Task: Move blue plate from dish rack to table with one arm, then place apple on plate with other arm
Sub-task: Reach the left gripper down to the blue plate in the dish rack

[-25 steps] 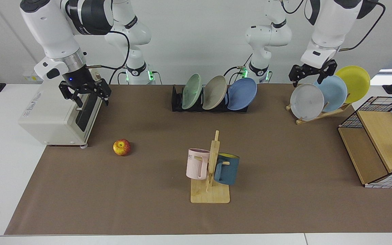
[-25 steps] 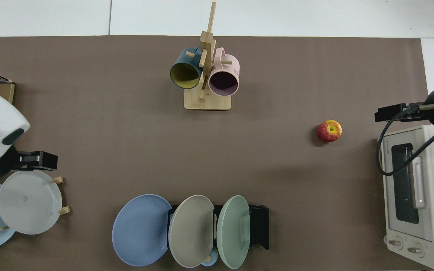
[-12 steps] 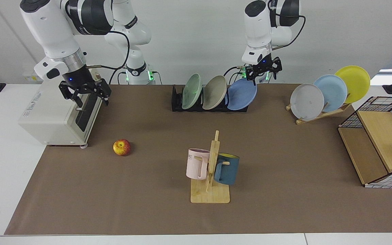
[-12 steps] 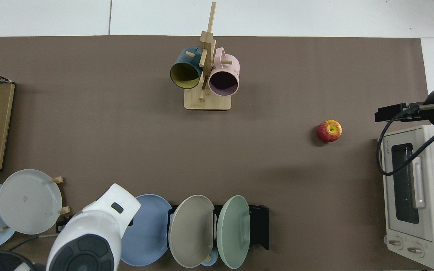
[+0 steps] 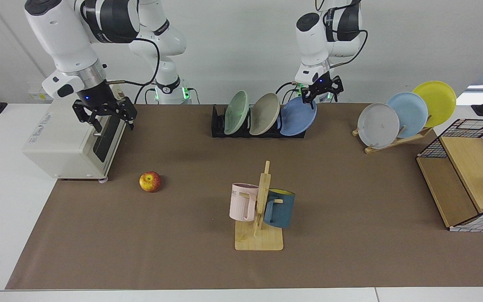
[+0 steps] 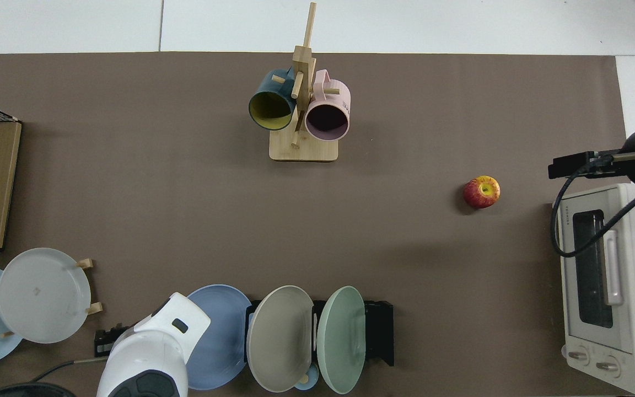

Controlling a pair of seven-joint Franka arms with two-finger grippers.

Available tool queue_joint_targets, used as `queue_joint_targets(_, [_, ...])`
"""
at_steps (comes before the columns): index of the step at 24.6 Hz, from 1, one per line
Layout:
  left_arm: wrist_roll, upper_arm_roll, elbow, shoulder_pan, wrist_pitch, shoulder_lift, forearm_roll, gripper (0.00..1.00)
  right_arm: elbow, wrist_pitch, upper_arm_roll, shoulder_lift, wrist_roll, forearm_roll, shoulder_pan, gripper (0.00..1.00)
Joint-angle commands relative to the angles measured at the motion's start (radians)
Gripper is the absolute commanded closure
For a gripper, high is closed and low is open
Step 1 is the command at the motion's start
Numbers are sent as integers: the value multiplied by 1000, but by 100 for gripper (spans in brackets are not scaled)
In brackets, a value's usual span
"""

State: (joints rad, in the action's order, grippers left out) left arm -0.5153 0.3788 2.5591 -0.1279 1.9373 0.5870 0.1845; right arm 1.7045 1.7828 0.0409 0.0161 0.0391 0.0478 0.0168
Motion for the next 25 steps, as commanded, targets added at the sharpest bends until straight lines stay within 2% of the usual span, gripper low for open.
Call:
queue_joint_targets(1, [-3, -8, 53, -25, 37, 25, -48, 2, 7, -3, -10, 8, -18, -3, -11, 0])
queue_joint_targets(6, [3, -8, 66, -39, 64, -9, -71, 5, 7, -2, -10, 8, -18, -3, -11, 0])
queue_joint_targets(10, [63, -9, 63, -27, 48, -24, -128, 30, 7, -3, -10, 8, -18, -3, -11, 0])
queue_joint_targets(15, [113, -24, 63, -16, 43, -26, -164, 32, 7, -3, -10, 8, -18, -3, -11, 0])
queue_joint_targets(17, [139, -37, 63, -16, 43, -27, -186, 46, 7, -3, -10, 8, -18, -3, -11, 0])
queue_joint_targets(20, [175, -55, 63, -10, 42, -36, -221, 85, 7, -3, -10, 8, -18, -3, -11, 0])
queue_joint_targets(22, [187, -57, 63, -10, 40, -36, -221, 98, 7, -3, -10, 8, -18, -3, -11, 0])
queue_joint_targets(25, [212, -58, 61, 1, 37, -39, -221, 100, 7, -3, -10, 8, -18, -3, -11, 0])
